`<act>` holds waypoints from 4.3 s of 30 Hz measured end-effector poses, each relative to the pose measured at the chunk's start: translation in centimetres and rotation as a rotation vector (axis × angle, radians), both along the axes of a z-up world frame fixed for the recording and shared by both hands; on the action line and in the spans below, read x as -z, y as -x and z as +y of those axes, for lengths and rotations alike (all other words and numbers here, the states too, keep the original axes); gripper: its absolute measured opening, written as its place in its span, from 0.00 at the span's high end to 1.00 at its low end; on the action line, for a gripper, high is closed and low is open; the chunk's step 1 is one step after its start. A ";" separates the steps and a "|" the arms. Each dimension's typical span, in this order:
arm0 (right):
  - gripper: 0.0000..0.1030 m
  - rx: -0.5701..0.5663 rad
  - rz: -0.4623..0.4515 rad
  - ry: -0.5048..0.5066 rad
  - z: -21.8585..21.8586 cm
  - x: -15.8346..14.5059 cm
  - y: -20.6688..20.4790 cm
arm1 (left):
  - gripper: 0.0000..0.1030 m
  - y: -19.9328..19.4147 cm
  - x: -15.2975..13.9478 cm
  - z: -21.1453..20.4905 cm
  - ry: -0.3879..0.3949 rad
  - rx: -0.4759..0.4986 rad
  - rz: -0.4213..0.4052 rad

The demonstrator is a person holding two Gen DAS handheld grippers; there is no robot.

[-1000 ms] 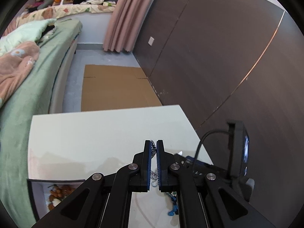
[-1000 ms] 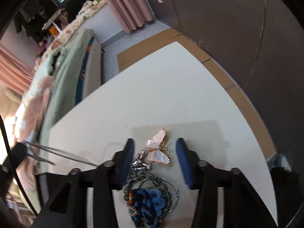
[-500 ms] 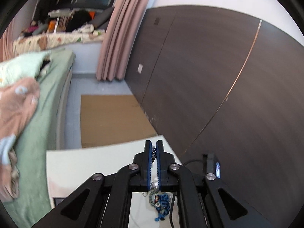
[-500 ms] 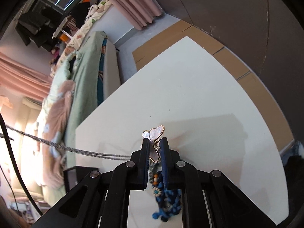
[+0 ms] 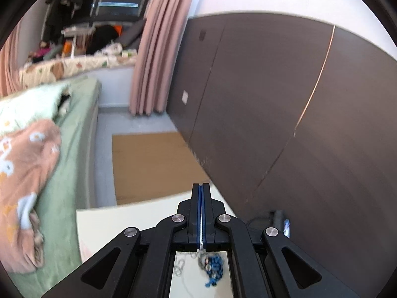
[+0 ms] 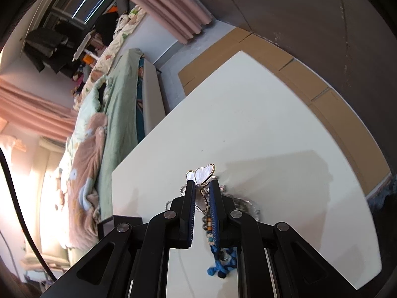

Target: Organize jewelry

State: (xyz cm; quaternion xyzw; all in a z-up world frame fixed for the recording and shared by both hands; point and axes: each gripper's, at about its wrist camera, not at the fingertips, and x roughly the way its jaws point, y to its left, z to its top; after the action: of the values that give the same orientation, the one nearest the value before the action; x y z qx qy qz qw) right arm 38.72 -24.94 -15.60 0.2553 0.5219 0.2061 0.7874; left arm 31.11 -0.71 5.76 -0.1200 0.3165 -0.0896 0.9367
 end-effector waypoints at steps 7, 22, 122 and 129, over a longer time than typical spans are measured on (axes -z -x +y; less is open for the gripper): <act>0.88 0.050 0.004 0.003 -2.7 -0.5 0.2 | 0.32 -2.4 6.6 -1.5 0.010 0.018 0.166; 0.88 0.062 0.024 -0.009 -4.6 -0.4 -0.7 | 0.34 -3.8 17.7 -3.5 -0.196 0.006 0.415; 0.87 -0.200 -0.133 0.048 4.9 -3.9 4.6 | 0.96 6.7 4.3 10.7 -0.101 -0.194 0.066; 0.87 -0.206 -0.148 0.043 5.8 -4.2 5.0 | 0.96 6.3 7.0 10.7 -0.096 -0.205 0.118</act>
State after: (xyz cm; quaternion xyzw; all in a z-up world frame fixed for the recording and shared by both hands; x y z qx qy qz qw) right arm 33.73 -19.18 -11.42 0.1675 0.4900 0.2930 0.8038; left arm 24.85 9.96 -1.25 -0.1118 0.3610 0.0293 0.9254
